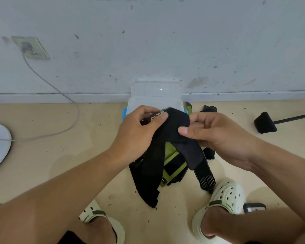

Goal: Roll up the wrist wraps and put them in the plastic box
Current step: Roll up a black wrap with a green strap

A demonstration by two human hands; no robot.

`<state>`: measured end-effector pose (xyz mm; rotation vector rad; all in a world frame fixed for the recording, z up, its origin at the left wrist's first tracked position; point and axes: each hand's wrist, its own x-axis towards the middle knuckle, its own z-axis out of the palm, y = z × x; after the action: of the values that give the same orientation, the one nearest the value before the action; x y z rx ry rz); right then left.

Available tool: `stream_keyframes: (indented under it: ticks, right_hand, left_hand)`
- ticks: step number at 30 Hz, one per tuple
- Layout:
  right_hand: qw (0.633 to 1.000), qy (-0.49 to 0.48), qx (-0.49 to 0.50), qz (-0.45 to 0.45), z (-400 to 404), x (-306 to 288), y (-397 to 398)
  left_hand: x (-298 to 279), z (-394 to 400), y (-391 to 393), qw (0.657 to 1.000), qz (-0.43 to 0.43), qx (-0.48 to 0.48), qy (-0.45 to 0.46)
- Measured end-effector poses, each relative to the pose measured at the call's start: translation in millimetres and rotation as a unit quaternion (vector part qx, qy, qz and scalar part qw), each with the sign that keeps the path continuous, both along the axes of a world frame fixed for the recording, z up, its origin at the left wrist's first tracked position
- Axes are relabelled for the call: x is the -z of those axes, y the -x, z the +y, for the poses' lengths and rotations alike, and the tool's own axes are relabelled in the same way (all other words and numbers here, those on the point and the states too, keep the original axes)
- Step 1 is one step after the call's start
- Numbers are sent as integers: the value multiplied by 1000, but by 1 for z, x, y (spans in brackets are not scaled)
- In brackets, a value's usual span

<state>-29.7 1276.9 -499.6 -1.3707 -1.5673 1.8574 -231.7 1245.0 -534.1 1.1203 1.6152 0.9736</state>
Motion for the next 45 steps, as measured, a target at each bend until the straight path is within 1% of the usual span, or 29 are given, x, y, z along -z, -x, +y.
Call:
stream_keyframes:
  ticks: [2, 5, 7, 8, 9, 11, 14, 16, 20, 22, 25, 29, 31, 35, 40, 45]
  right_hand:
    - [998, 23, 41, 50, 1, -1, -1]
    - [994, 51, 75, 68, 2, 0, -1]
    - [990, 53, 103, 76, 3, 1, -1]
    - [989, 48, 118, 77, 3, 0, 0]
    - [988, 39, 129, 77, 4, 0, 0]
    - [988, 15, 131, 75, 3, -1, 1]
    - [993, -45, 100, 48, 1, -1, -1]
    - [991, -102, 83, 24, 0, -2, -1]
    - [978, -188, 90, -9, 1, 3, 0]
    - [971, -212, 102, -27, 3, 7, 0]
    - [968, -224, 108, -35, 5, 9, -1]
    - [953, -262, 138, -55, 5, 10, -1]
    - [953, -263, 141, -58, 5, 10, -1]
    - [962, -232, 133, -49, 1, 16, 1]
    - [965, -213, 138, -61, -1, 16, 3]
    - [973, -164, 157, -35, -5, 16, 6]
  left_hand:
    - [-3, -3, -2, 999, 13, 16, -39]
    - [-9, -10, -1, 988, 27, 99, -117]
    - [-8, -14, -1, 976, 57, 169, -127]
    - [-5, -14, -2, 973, 67, 186, -123]
    - [-1, -14, -3, 973, 65, 185, -120]
    - [4, -13, -4, 979, 38, 152, -130]
    - [5, -10, -2, 983, 20, 113, -141]
    - [3, -9, -2, 985, 7, 112, -129]
    - [-2, -9, -3, 987, -38, 132, -88]
    - [-2, -10, -4, 986, -60, 146, -60]
    - [-3, -10, -4, 982, -115, 152, -11]
    - [-4, -10, -7, 980, -136, 142, 9]
    - [-3, -11, -7, 979, -147, 143, 18]
    - [0, -12, -7, 974, -173, 142, 39]
    - [0, -13, -9, 974, -167, 145, 45]
    - [-2, -14, -11, 965, -218, 135, 49]
